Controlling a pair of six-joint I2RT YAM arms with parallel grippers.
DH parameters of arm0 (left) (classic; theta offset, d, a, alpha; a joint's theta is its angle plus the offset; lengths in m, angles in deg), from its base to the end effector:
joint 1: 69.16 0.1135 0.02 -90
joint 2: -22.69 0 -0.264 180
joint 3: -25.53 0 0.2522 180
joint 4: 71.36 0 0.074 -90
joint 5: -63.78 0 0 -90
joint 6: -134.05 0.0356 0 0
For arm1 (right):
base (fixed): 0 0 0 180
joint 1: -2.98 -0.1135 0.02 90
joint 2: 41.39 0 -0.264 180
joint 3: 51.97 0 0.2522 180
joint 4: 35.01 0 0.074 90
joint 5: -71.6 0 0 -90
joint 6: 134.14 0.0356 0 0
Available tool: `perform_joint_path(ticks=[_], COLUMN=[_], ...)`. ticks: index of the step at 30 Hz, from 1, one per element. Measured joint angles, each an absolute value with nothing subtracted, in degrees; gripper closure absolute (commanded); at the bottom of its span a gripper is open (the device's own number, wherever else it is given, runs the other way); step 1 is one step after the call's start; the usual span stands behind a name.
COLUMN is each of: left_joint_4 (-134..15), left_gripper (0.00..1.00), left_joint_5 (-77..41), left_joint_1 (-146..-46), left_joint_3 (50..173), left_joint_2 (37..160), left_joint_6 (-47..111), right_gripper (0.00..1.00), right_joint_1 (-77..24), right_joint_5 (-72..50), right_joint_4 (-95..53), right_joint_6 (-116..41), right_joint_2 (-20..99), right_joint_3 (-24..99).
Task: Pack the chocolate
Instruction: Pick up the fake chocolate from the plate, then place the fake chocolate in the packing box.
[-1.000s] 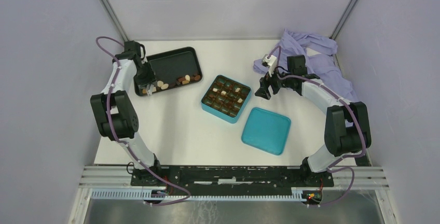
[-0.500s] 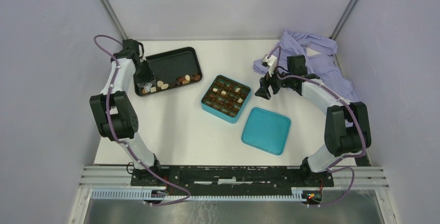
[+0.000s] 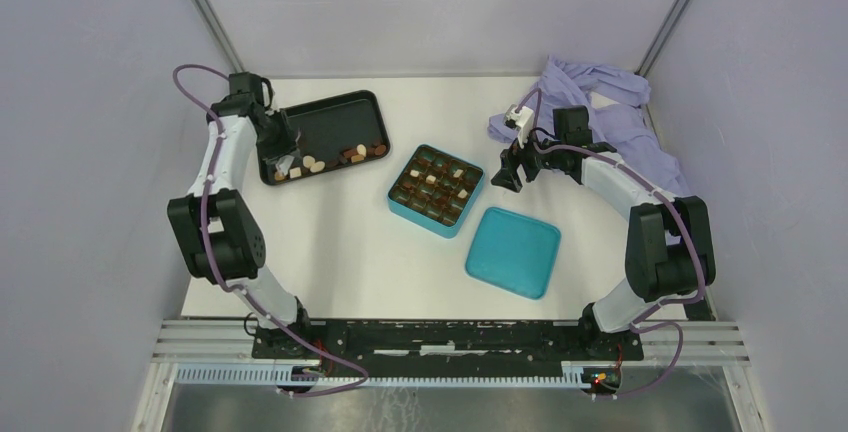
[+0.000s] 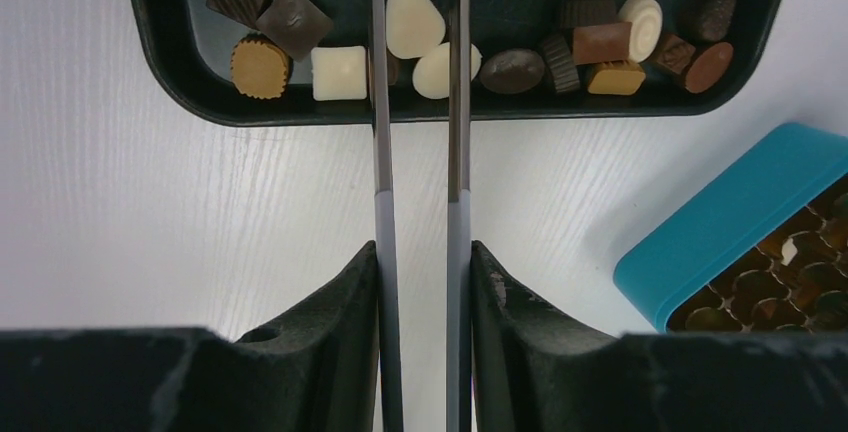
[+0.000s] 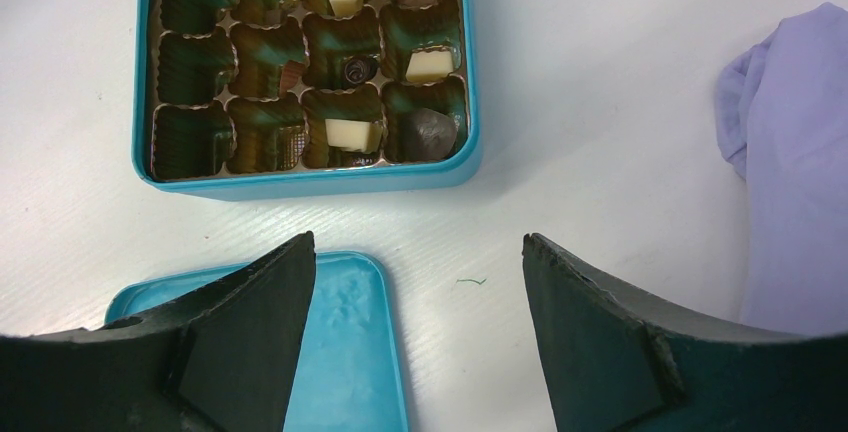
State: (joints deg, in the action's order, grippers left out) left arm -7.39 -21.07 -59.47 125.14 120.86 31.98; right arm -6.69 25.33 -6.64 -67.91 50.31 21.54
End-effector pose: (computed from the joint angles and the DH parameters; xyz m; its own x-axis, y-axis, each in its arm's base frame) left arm 0.3555 0.0575 0.2840 -0.8287 -0.3528 -0.4344 -0.3069 0.9356 -0.1743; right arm 0.3271 0.0807 0.2262 -0.4173 -0.3666 -0.8316 -0.8284 0.5297 0.1822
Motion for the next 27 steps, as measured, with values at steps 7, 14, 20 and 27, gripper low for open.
perform_joint_path(ticks=[7, 14, 20, 27], left_joint_4=[-9.90, -14.90, -18.31, -19.71], left_gripper=[0.98, 0.98, 0.98, 0.98], left_joint_5=[-11.98, 0.90, 9.90, 14.21], left_joint_1=[-59.47, -59.53, -62.11, -72.34], left_joint_3=[121.75, 113.86, 107.00, 103.59], left_joint_2=[115.72, 105.78, 98.45, 92.55], left_joint_6=[31.93, 31.78, 30.60, 28.70], right_gripper=[0.19, 0.19, 0.19, 0.19], right_joint_1=[-6.69, -6.69, -6.69, -6.64], right_joint_5=[25.33, 25.39, 25.59, 25.77], right_joint_4=[-6.66, -7.06, -7.08, -7.52], right_joint_6=[-67.89, -67.63, -67.30, -66.40], right_joint_2=[50.29, 50.29, 50.29, 50.29], right_joint_3=[21.54, 21.54, 21.54, 21.51])
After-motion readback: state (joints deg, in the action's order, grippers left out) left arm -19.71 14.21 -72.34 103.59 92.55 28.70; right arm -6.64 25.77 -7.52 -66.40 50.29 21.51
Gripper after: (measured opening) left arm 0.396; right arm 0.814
